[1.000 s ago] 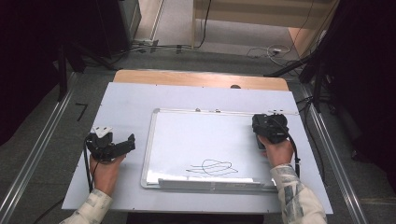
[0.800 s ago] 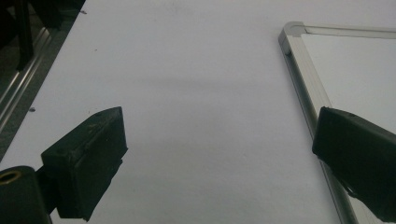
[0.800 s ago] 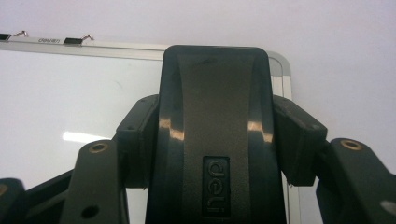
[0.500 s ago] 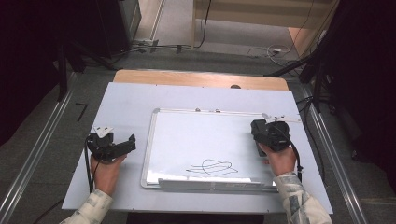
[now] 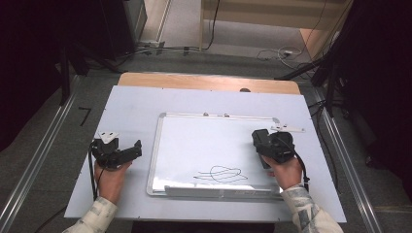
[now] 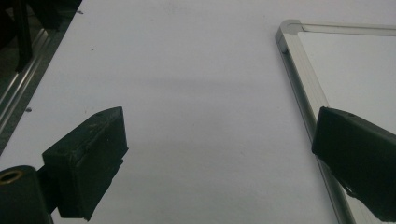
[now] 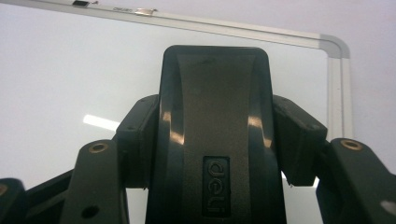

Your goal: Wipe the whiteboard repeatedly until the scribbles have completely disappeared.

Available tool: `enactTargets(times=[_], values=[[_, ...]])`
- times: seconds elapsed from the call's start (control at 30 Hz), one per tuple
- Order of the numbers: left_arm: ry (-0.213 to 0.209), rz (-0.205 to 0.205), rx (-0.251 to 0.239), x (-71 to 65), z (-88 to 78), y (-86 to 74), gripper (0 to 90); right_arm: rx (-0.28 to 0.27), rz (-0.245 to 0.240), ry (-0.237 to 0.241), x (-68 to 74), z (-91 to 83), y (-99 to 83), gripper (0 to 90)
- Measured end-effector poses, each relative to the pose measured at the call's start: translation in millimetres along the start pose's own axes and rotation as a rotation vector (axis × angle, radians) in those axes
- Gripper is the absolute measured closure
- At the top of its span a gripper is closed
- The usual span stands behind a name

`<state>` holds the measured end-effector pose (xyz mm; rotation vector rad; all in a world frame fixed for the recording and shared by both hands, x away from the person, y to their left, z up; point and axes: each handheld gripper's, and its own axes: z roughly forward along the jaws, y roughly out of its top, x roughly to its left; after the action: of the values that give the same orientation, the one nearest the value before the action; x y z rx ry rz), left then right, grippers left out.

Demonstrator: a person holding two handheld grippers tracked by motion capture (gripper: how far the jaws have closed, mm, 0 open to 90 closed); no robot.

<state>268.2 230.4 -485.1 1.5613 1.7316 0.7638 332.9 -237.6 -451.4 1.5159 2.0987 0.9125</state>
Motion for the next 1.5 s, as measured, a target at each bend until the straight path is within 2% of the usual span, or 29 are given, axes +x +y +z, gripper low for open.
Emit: enactTargets(times=[0.33, 0.67, 1.0, 1.5], values=[[-0.002, 0.003, 0.004, -1.0, 0.5, -0.4, 3.9, 0.020, -0.041, 0.036, 18.3, 0.6, -4.6, 37.4], [-0.003, 0.003, 0.004, -1.1, 0.1, -0.6, 3.9, 0.033, -0.064, 0.056, 28.2, 1.6, -7.3, 37.4], [-0.003, 0.008, 0.004, -1.7, -0.2, -0.7, 4.0, 0.074, -0.104, 0.080, 40.3, 8.7, -11.7, 37.4], [-0.003, 0.008, 0.005, -1.8, -0.2, -0.8, 4.0, 0.115, -0.110, 0.109, 42.8, 12.0, -11.5, 37.7]])
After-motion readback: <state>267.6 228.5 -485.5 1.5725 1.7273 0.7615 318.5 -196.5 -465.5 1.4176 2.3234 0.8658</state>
